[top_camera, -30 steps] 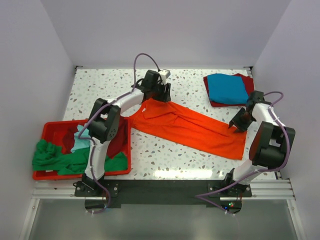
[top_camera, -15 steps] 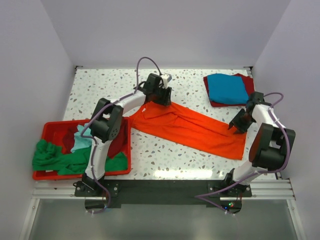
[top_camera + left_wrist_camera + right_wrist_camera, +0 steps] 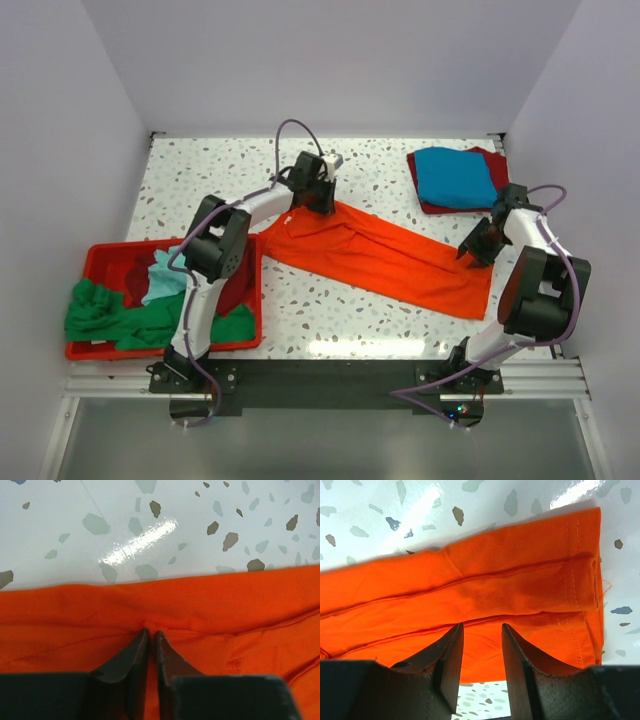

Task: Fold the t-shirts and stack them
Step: Fold the tshirt

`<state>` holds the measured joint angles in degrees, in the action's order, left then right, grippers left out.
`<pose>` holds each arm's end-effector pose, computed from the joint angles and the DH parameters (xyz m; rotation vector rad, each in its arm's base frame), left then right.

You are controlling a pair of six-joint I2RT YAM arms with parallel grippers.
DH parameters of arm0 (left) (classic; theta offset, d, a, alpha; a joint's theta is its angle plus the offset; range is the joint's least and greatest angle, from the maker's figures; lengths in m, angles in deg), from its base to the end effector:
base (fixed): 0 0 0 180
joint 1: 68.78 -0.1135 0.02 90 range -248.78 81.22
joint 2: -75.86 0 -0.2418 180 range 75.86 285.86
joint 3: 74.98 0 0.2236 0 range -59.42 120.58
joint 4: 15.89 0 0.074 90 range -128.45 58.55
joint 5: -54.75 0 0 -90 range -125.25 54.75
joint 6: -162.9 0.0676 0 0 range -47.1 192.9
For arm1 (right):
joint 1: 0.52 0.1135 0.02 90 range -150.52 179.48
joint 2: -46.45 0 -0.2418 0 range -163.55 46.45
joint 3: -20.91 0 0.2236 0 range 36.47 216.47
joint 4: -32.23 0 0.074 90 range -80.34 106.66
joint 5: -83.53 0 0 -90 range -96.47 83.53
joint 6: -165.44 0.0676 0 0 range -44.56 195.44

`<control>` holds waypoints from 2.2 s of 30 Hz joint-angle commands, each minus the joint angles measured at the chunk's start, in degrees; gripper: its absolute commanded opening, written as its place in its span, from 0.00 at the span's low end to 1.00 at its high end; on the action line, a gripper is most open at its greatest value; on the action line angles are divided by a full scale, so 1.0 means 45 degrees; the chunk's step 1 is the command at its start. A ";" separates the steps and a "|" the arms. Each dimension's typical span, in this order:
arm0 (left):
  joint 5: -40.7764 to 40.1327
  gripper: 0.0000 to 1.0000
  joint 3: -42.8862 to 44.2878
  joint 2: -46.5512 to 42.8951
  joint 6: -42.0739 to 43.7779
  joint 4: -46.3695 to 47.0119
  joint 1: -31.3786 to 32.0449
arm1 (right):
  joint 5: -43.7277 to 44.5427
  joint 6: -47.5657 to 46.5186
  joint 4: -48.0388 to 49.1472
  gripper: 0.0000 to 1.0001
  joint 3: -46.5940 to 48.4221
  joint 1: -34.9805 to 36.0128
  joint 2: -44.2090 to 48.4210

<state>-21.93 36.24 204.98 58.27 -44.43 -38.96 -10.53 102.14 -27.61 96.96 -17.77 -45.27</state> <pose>0.4101 -0.2530 0.1311 0.4367 2.4113 -0.6345 0.2669 -0.0778 0.1579 1.0703 2.6872 0.1325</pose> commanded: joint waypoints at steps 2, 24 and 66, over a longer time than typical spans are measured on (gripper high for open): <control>0.0010 0.04 0.0306 -0.0177 -0.0088 -0.0144 0.0169 | -0.0173 -0.0230 -0.0201 0.40 0.0074 0.0007 0.0324; -0.3212 0.10 -0.1061 -0.2053 -0.1025 -0.0711 0.1282 | -0.0759 -0.0425 0.0424 0.41 -0.0239 0.0006 -0.0262; -0.4816 0.16 -0.3347 -0.4084 -0.4560 -0.2371 0.2610 | -0.1111 -0.1050 0.0854 0.41 -0.1137 -0.0013 0.0070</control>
<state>-42.98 21.77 189.68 40.06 -54.83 -28.12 -13.93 98.42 -24.46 92.07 -17.77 -46.47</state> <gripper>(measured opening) 0.143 0.407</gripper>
